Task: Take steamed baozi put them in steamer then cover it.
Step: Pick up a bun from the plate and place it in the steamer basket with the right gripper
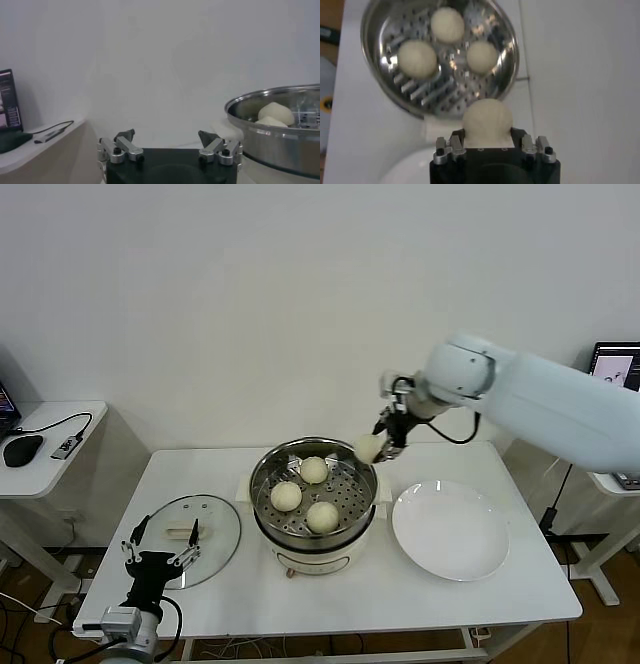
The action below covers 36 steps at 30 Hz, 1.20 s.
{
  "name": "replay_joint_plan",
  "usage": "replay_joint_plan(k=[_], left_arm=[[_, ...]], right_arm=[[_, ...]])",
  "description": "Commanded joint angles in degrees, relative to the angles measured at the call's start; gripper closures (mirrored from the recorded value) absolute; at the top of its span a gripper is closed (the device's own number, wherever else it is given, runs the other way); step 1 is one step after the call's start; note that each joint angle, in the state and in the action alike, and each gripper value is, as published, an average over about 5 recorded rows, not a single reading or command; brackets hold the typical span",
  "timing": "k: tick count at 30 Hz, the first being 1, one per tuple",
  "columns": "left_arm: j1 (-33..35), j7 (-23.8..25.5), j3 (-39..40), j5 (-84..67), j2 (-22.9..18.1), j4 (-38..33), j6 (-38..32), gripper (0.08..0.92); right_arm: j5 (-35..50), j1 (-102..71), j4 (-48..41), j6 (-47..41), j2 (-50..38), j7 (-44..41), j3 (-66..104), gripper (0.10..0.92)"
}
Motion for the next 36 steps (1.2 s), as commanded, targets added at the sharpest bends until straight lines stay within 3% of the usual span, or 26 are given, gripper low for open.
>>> replay_joint_plan(k=[1, 28, 36], left_arm=[[-0.1, 0.0, 0.0, 0.1, -0.4, 0.2, -0.1, 0.177], [-0.9, 0.0, -0.3, 0.0, -0.3, 1.1, -0.3, 0.177], [-0.6, 0.0, -0.6, 0.0, -0.4, 0.9, -0.4, 0.177]], right_arm=[[5.8, -0.1, -2.5, -4.8, 10.2, 5.0, -4.0, 0.440], [-4.1, -8.1, -9.5, -4.7, 11.6, 1.3, -3.6, 0.434], [-5.0, -8.7, -7.9, -4.7, 9.3, 0.9, 0.1, 0.266]])
